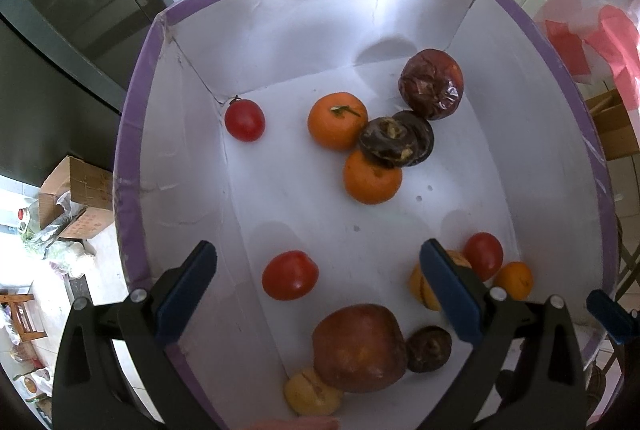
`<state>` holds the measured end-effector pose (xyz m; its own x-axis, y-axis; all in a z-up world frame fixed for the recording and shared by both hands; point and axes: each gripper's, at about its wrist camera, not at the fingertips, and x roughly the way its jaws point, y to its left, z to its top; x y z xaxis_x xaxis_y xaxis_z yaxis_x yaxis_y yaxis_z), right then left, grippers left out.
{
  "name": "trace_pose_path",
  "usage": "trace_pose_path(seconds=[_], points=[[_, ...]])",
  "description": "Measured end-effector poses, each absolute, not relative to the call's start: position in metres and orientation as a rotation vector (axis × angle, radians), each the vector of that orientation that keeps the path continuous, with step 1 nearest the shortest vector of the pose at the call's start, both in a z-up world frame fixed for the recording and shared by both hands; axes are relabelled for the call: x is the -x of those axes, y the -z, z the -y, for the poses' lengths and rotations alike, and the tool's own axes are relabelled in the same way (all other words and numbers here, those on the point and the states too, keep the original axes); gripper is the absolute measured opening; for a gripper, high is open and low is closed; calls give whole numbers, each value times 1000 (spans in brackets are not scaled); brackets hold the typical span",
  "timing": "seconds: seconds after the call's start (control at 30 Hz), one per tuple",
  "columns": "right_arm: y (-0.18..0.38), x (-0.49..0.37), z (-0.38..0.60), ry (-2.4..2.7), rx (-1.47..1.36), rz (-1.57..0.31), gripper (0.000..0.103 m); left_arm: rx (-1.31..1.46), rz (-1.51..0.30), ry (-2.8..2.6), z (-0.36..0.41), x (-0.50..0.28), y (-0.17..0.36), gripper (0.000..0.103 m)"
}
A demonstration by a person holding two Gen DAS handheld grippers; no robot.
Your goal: Organize fruits
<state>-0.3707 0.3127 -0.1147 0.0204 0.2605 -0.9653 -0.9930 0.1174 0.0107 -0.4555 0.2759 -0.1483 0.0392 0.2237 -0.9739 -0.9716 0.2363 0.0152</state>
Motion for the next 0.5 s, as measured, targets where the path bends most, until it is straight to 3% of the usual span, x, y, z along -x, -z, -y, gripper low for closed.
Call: trace_pose_path(seconds=[0.5], points=[[114, 373, -309, -1241, 934, -1060, 87, 873, -1139, -1121, -279, 458, 149, 102]])
